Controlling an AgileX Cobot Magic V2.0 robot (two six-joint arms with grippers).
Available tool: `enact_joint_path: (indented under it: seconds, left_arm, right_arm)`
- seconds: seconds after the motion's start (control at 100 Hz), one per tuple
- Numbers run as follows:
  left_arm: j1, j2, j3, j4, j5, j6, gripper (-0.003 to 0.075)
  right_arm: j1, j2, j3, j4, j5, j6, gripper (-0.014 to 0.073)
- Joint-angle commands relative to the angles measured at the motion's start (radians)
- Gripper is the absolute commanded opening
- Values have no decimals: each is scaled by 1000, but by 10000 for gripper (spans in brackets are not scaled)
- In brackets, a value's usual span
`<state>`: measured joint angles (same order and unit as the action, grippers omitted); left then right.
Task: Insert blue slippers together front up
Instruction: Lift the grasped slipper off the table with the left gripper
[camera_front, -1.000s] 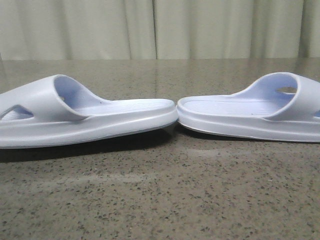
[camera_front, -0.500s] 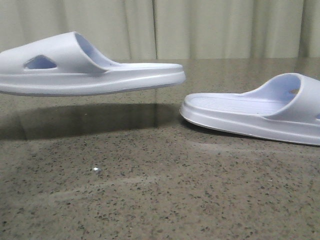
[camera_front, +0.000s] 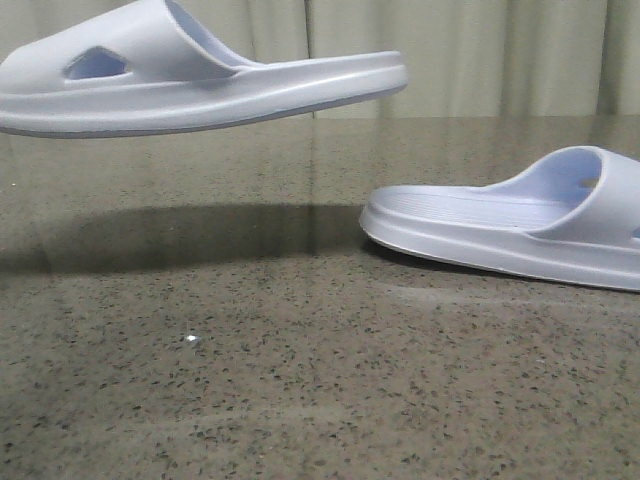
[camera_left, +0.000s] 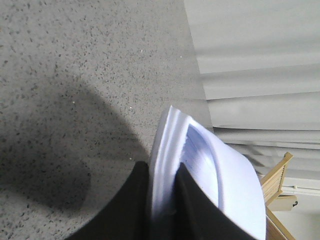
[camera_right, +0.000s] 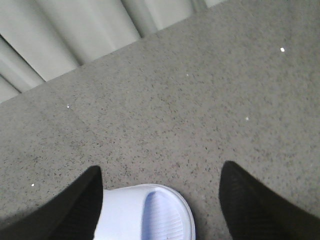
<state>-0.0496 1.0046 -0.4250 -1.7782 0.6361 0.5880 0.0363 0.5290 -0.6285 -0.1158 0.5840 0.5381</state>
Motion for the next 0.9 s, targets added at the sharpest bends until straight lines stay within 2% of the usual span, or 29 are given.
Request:
enact_joint_path:
  seconds: [0.0, 0.55, 0.89]
  left_arm:
    - [-5, -8, -26, -83, 52, 10, 19]
    - [-5, -8, -26, -83, 50, 22, 19]
    - [-5, -8, -26, -83, 50, 37, 19]
  right_arm:
    - [-5, 16, 8, -35, -66, 90, 432]
    - [-5, 29, 207, -35, -201, 475, 431]
    - [-5, 83, 230, 29, -239, 488, 431]
